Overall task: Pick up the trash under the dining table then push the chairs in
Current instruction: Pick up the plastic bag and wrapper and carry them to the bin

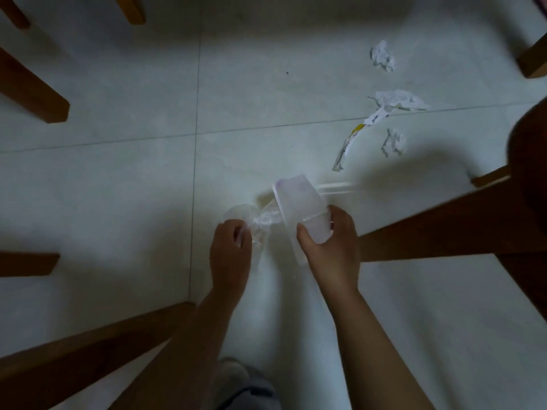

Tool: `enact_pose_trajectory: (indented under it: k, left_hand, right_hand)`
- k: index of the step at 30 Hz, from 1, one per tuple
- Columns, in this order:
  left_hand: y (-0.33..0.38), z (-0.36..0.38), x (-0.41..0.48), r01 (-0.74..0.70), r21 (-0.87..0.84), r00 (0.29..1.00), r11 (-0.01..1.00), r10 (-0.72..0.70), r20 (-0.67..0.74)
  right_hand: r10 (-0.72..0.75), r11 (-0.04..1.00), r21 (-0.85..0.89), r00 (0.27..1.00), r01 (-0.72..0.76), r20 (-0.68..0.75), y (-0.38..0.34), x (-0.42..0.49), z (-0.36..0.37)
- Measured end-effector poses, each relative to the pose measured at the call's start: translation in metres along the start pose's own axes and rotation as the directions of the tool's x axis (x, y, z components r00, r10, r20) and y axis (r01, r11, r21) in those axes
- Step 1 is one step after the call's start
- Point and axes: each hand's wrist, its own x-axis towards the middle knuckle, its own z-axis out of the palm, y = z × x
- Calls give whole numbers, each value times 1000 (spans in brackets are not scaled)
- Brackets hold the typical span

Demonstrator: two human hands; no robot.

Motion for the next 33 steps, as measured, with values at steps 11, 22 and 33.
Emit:
enact_pose_trajectory:
  k: [11, 22, 33]
  left_hand:
    - [143, -150, -27, 189, -115, 982, 975, -190, 2]
    - [302, -295, -65, 203, -88, 979, 975, -203, 7]
    - [395, -418, -162, 160, -13, 987, 987, -160, 23]
  right_hand:
    - [-163, 986, -23, 987, 163, 8, -154, -56, -108]
    - [-210, 978, -1, 977, 210, 16, -286, -113, -256]
    - [-219, 975, -20, 976, 219, 11, -358, -212, -404]
